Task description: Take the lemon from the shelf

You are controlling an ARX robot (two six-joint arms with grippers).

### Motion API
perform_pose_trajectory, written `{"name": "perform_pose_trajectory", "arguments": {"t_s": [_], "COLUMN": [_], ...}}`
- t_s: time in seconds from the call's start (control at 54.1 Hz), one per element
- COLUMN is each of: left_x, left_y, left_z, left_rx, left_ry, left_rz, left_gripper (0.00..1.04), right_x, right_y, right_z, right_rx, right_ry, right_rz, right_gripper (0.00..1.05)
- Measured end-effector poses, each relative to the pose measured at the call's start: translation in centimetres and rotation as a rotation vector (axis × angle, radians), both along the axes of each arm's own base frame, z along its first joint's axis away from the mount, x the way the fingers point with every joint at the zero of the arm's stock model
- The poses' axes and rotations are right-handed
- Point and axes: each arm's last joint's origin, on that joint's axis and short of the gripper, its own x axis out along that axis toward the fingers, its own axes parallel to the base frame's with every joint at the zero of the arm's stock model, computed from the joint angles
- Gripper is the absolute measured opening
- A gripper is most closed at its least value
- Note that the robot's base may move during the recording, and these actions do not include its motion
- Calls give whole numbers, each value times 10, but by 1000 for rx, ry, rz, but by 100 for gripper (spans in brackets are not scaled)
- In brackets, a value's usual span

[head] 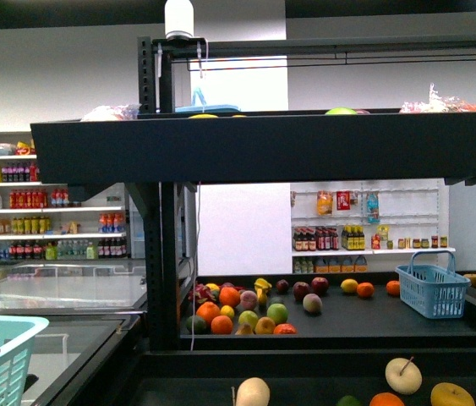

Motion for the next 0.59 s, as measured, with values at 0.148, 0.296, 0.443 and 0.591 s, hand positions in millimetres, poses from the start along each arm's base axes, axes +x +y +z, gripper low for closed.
{"name": "perform_pose_trajectory", "arguments": {"t_s": [0.148, 0.296, 0.443, 0.591], "left_x": [-10, -19, -22, -22], "left_y": [-27, -63, -127, -171], "left_z": [17, 25, 27, 21], "left_rx": [84, 150, 204, 200], "left_ry": [-2, -5, -38, -57], "left_rz": [-145, -289, -522, -670], "left_gripper": [12, 12, 12, 12], "right_x": [0, 0, 0, 0], "right_y": [0, 0, 0, 0], "right_z": [0, 0, 0, 0], "right_rx": [0, 0, 0, 0], "right_ry": [0, 0, 0, 0], "right_rz": [0, 0, 0, 0], "right_gripper": [97, 97, 97, 97]}}
